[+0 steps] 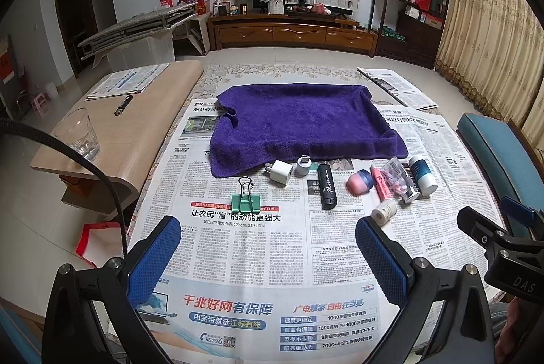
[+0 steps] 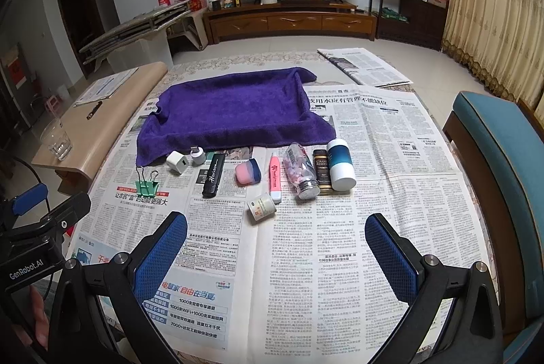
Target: Organize rigid objects
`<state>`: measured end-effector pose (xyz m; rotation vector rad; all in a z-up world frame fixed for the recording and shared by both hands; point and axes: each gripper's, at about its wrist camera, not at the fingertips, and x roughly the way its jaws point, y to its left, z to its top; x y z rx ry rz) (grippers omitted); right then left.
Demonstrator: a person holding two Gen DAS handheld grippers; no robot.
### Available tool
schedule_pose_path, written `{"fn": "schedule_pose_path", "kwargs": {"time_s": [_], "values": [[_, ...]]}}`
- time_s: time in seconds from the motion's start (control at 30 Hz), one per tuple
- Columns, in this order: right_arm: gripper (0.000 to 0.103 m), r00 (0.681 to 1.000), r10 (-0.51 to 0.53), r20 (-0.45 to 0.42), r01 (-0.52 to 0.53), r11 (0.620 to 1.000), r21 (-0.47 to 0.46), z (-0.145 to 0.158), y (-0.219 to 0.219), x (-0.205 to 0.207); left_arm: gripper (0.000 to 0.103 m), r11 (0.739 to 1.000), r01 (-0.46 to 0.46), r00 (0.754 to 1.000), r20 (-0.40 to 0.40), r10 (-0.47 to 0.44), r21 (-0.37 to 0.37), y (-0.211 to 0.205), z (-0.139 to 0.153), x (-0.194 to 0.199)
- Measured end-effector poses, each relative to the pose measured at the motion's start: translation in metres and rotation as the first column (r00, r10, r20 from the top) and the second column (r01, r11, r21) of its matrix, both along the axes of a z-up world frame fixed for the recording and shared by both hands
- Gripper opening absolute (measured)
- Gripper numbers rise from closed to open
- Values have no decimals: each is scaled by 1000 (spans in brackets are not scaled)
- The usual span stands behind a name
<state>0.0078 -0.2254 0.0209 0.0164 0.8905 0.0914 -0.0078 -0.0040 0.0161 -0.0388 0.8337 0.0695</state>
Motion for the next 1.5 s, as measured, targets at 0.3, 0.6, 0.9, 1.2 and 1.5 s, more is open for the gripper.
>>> {"fn": "schedule_pose_path", "kwargs": {"time_s": [0.3, 0.6, 0.9, 1.2, 1.5], "values": [[103, 1000, -5, -2, 5, 1000, 2, -1, -6, 0, 103, 1000, -5, 1000, 6, 5, 6, 3, 2, -1], [103, 1000, -4, -22, 5, 1000, 29, -11, -22, 11, 103, 1000, -18, 1000, -3, 18, 12, 10, -8, 15], [101, 998, -1, -65, 2, 1000, 10, -33, -36, 43, 103, 997, -6, 1000, -24, 8, 72, 27, -39, 50], [100, 996, 26, -80, -28, 999, -28, -53, -47, 83, 103, 999, -7, 994, -105, 11, 37, 45, -97, 87], [97, 994, -18, -104, 17, 1000, -6, -85, -87, 114, 91, 997, -10, 986, -163, 21, 71, 35, -145, 109]]}}
